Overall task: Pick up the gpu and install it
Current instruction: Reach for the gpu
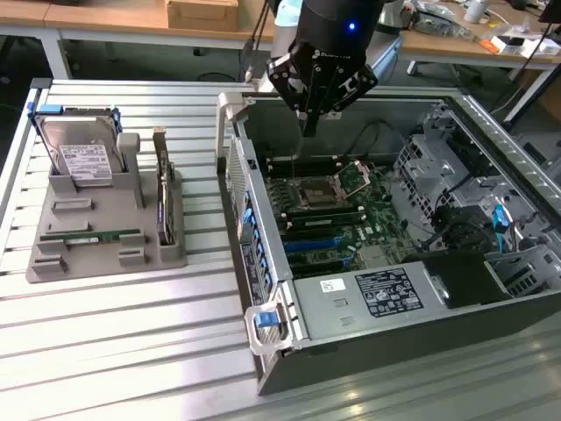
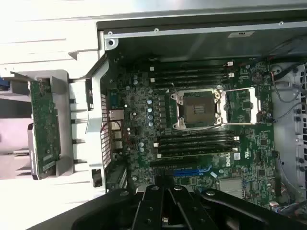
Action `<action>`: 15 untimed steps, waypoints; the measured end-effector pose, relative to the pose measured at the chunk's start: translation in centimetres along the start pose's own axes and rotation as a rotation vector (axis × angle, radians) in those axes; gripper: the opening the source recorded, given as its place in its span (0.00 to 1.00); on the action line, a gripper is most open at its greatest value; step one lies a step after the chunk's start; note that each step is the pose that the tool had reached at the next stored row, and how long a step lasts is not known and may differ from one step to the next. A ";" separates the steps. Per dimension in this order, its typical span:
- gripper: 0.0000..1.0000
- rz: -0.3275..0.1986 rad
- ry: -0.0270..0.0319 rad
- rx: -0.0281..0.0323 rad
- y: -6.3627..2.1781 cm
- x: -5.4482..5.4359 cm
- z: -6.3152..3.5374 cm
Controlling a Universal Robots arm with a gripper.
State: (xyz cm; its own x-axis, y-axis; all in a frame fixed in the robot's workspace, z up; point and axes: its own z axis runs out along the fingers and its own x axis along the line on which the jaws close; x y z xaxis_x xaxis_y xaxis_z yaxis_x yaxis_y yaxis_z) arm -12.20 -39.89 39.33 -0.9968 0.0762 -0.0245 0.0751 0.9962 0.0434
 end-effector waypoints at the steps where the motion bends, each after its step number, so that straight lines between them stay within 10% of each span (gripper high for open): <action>1: 0.11 0.000 -0.0001 -0.0001 -0.08 1.0 -0.02; 15: 0.11 0.000 0.0000 0.0000 -0.18 2.3 -0.06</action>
State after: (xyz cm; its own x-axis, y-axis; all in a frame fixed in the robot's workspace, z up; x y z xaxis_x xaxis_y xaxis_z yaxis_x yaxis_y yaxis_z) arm -14.49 -39.90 39.33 -0.9968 0.0762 -0.0245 0.0750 0.9962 0.0434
